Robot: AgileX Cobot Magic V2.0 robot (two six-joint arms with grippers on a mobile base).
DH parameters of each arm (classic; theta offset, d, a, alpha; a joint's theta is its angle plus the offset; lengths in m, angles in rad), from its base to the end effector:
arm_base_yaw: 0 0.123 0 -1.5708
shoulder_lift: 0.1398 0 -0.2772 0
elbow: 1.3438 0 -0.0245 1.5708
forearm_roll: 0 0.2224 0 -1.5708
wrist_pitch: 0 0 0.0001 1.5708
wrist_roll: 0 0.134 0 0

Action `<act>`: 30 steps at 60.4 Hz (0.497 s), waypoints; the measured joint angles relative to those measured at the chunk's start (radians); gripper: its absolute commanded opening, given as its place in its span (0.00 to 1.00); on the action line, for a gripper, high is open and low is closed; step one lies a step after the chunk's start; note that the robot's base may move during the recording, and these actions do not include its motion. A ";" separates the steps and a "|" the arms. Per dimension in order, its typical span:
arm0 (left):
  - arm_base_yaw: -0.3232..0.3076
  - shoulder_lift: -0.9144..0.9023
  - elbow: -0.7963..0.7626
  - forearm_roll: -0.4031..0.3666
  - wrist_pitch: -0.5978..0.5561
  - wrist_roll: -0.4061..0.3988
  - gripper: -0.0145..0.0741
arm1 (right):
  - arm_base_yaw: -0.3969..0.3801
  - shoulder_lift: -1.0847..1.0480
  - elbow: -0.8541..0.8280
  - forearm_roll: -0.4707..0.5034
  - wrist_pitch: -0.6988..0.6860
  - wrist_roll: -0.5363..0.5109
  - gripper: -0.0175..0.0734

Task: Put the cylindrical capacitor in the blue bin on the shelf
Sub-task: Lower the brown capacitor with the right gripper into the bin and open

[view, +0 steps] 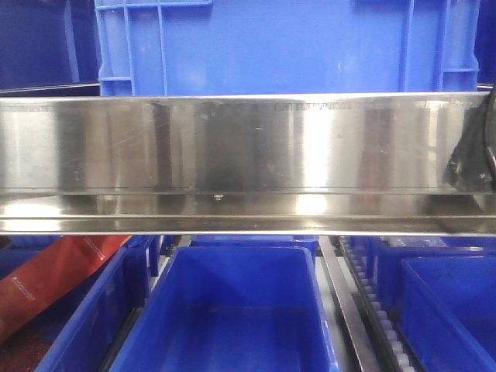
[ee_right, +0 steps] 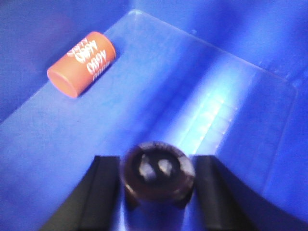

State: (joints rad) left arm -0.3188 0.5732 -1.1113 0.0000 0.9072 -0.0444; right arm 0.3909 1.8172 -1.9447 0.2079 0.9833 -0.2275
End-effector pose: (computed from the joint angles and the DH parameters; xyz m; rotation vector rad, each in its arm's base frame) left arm 0.0807 -0.0266 0.4170 0.2544 1.8428 -0.2525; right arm 0.3724 0.1784 0.3602 -0.6651 2.2436 0.3406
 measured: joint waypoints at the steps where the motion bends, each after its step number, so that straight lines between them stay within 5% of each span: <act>1: 0.000 0.000 0.000 0.000 0.000 0.000 0.04 | 0.000 0.000 -0.003 0.000 0.000 0.000 0.75; 13: 0.000 0.000 0.000 -0.007 0.000 0.000 0.04 | 0.000 -0.007 -0.013 0.000 0.000 0.000 0.70; 30: 0.000 0.000 0.000 -0.007 0.001 0.000 0.04 | -0.023 -0.141 -0.013 0.000 0.015 0.049 0.17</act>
State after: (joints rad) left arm -0.3188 0.5732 -1.1113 -0.0073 0.9087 -0.0444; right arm 0.3676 1.6760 -1.9574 0.2079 0.9987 -0.1789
